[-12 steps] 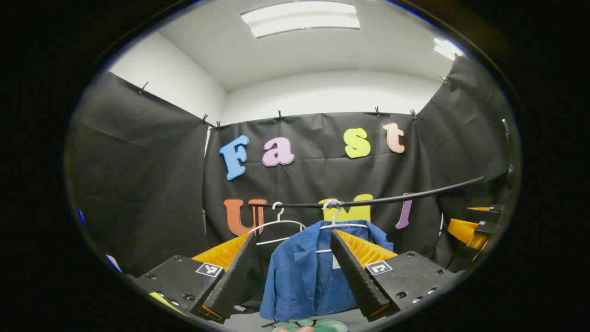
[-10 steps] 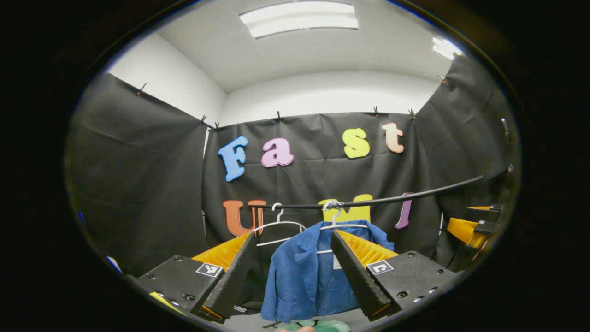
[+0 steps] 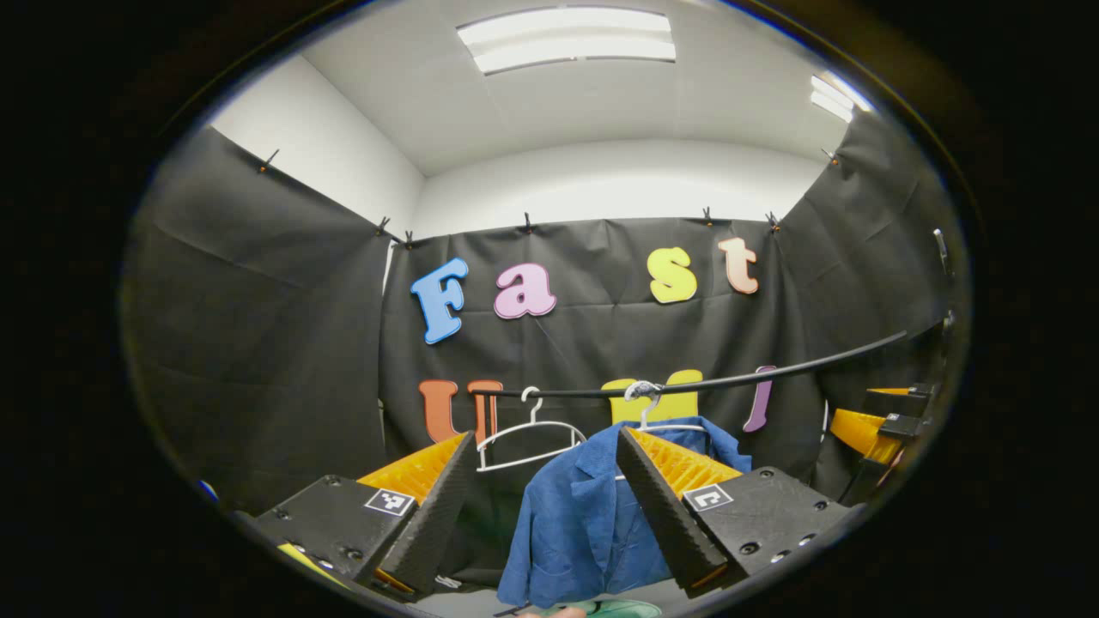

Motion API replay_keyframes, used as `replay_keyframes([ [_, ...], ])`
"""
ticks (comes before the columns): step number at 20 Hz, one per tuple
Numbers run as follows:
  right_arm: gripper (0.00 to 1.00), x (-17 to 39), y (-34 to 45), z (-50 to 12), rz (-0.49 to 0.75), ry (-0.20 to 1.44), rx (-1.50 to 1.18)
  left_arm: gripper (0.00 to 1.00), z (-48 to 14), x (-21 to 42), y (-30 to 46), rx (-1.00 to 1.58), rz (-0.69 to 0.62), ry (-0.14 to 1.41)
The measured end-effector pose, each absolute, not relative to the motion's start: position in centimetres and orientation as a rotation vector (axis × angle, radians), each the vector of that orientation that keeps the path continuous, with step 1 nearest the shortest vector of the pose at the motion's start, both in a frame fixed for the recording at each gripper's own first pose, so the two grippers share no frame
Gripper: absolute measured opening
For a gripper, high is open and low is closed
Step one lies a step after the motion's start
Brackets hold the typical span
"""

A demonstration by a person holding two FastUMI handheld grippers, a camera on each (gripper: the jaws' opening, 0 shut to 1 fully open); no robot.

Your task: Grasp the clothes on the hanger with both hands and then place them into the laundry hamper below.

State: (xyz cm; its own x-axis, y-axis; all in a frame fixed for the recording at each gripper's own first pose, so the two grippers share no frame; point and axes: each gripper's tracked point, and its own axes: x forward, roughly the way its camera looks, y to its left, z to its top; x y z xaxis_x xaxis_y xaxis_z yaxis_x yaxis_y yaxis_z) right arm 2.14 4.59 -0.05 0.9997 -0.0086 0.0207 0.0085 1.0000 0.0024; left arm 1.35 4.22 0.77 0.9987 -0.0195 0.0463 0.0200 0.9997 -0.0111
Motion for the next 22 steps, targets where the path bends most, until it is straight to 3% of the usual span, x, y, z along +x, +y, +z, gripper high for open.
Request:
replay_keyframes([
  [10,1.0,6.0,6.6,0.6,-0.017,0.009,0.006,0.98,2.9,3.6,4.2,-0.064,-0.086,-0.122],
  [14,1.0,5.6,6.7,3.3,-0.019,-0.067,0.014,0.99,5.2,3.5,4.7,-0.063,-0.085,-0.209],
  [18,0.99,5.7,6.9,1.2,-0.022,-0.039,-0.006,1.0,2.8,5.1,3.5,-0.115,-0.149,-0.132],
  [22,1.0,6.9,5.9,-1.2,-0.055,0.004,0.0,1.0,-0.4,6.7,4.9,-0.073,-0.121,-0.048],
])
